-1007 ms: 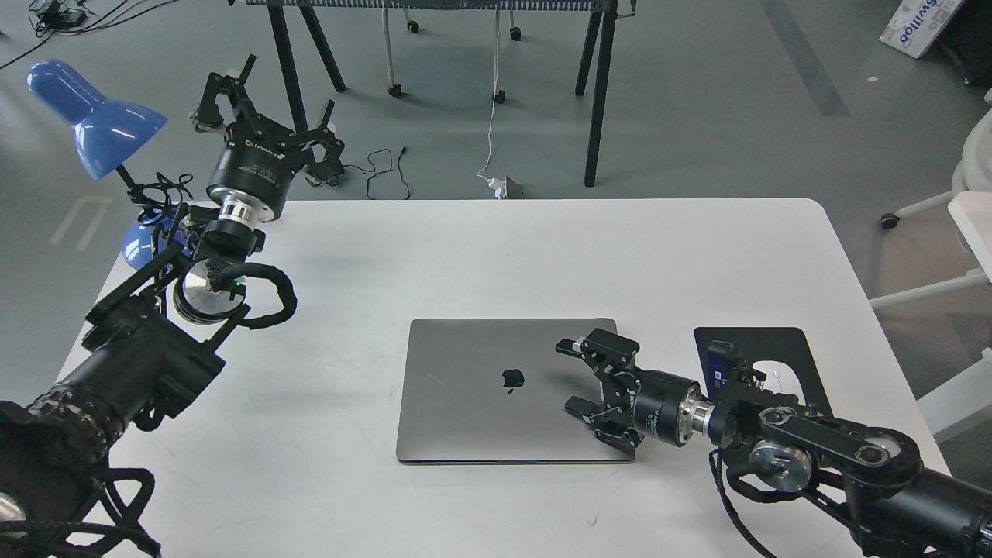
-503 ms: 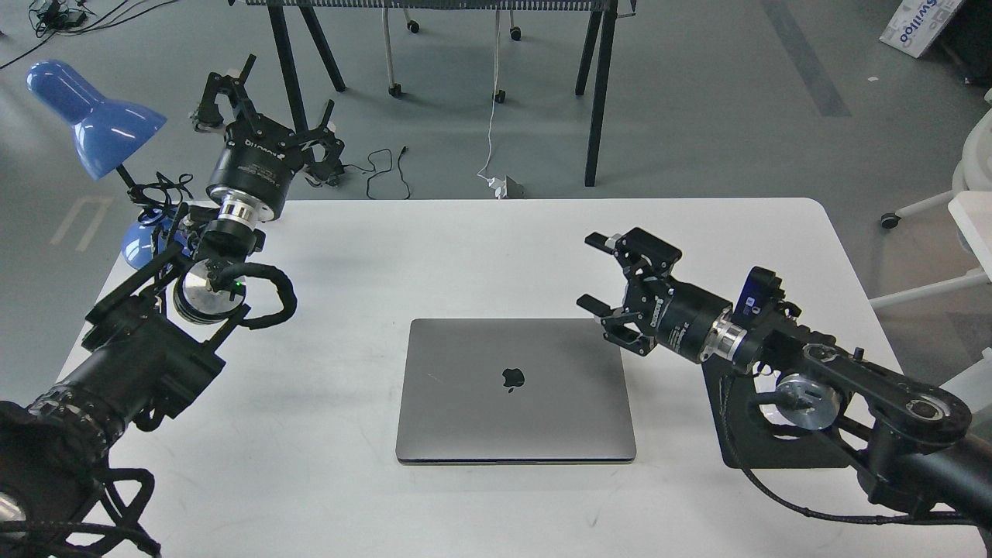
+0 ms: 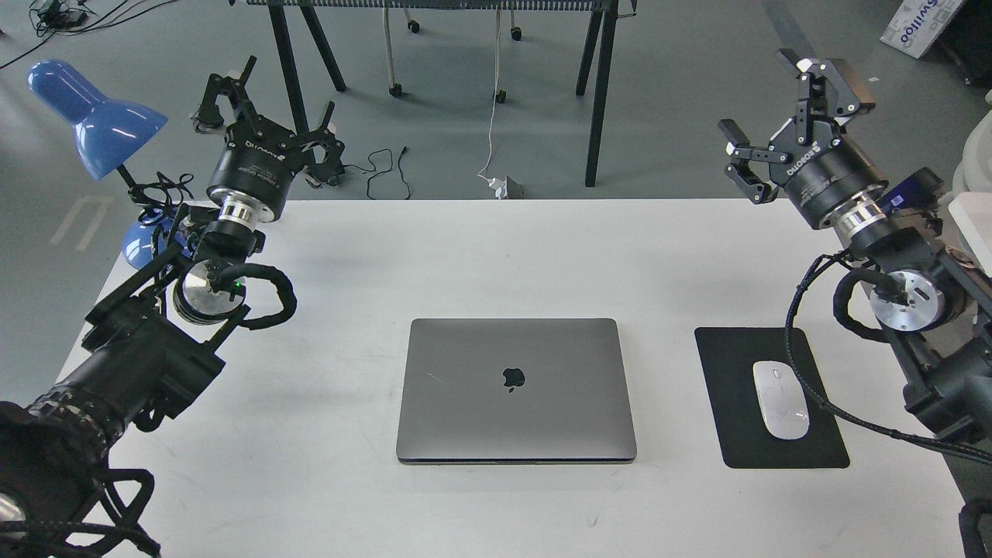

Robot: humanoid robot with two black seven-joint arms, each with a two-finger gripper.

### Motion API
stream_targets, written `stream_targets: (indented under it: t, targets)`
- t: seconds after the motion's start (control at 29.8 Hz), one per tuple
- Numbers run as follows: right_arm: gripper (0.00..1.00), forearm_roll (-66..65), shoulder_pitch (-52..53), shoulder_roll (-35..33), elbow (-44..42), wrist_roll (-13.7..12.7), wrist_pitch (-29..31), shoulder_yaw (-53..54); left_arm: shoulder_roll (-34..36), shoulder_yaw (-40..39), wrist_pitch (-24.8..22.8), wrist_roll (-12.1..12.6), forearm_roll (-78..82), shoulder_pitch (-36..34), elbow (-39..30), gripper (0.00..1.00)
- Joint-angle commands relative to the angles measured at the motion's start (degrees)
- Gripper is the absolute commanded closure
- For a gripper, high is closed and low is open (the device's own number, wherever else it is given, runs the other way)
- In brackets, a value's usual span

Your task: Close notebook with right arm

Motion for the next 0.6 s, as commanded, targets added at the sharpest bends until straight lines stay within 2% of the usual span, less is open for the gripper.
stream_targets:
  t: [0.0,0.2,0.34,0.57]
  targets:
    - [0.0,10.72,1.59,0.03,-6.05,-0.23,0.52,-0.05,0.0,0.0,0.0,0.0,-0.09,-0.09,0.0,0.0]
    - [0.0,16.38,2.57,1.08,-12.48,-0.23,0.78,0.39,0.0,0.0,0.0,0.09,0.0,-0.09,0.0,0.0]
    - [0.0,16.46,3.62,1.7,-16.17,-0.23,3.41,0.22,0.0,0.0,0.0,0.0,-0.09,-0.09,0.0,0.0]
    - [0.0,16.46,4.15,2.49,-16.97,-0.32,5.09,-0.66,-0.09,-0.09,0.0,-0.17,-0.18,-0.09,0.0,0.0]
